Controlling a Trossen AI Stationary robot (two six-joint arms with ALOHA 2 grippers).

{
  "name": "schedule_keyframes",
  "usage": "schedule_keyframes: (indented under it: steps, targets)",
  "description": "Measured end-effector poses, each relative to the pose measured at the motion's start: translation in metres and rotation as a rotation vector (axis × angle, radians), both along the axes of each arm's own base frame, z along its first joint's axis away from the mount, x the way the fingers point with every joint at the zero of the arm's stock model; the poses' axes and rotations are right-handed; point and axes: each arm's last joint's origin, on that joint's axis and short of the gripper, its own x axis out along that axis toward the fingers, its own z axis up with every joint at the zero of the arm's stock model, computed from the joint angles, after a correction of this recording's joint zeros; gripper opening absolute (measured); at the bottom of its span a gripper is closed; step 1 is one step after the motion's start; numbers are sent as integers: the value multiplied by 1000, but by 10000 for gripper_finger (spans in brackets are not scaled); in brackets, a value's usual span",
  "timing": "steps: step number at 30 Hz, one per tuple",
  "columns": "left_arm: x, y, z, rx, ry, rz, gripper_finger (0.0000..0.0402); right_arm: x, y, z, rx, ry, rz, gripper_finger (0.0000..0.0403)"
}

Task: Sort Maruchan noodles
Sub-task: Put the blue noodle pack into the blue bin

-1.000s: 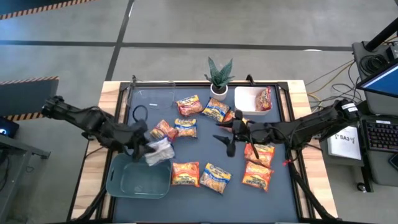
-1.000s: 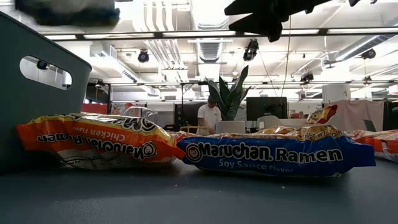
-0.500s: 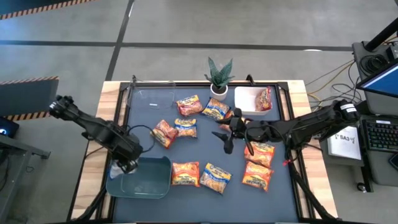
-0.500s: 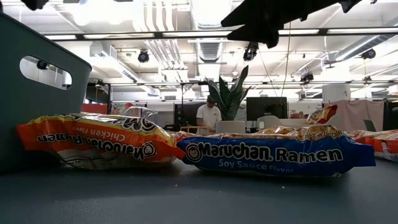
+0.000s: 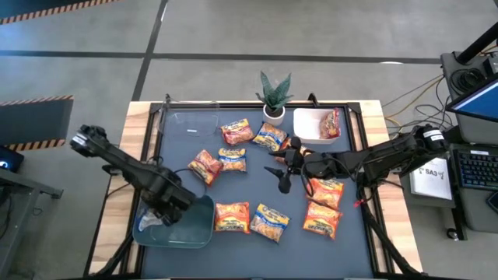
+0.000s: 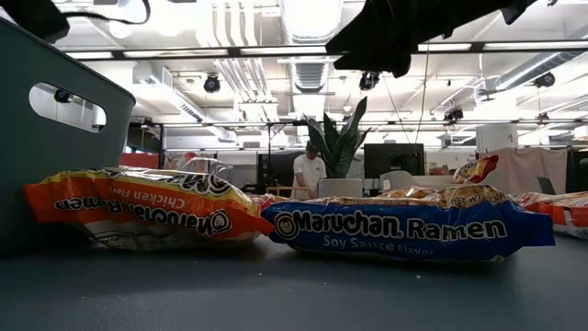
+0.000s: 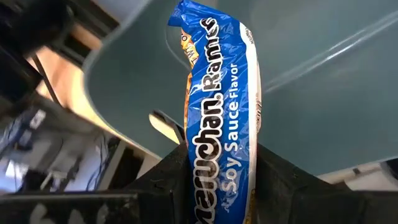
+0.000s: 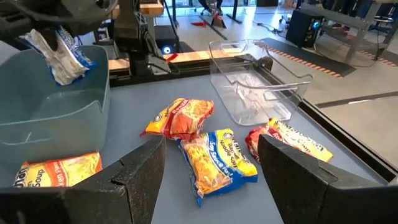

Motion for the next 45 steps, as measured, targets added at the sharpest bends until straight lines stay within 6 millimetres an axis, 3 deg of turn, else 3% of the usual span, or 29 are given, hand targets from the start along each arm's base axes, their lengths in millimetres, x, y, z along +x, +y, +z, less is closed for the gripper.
schedule_keyframes:
  steps: [10, 18, 32, 45]
  targets:
    - [27, -18, -34, -157, 126, -94, 115, -2, 0, -4, -12, 48, 10, 244]
    - [39, -15, -51, -160, 167, -122, 117, -3, 0, -7, -17, 78, 10, 244]
    - [44, -16, -62, -124, 165, -194, 176, -3, 0, -8, -19, 96, 10, 244]
    - [37, -8, -56, -44, 216, -237, 161, -3, 0, -8, 7, 85, 2, 244]
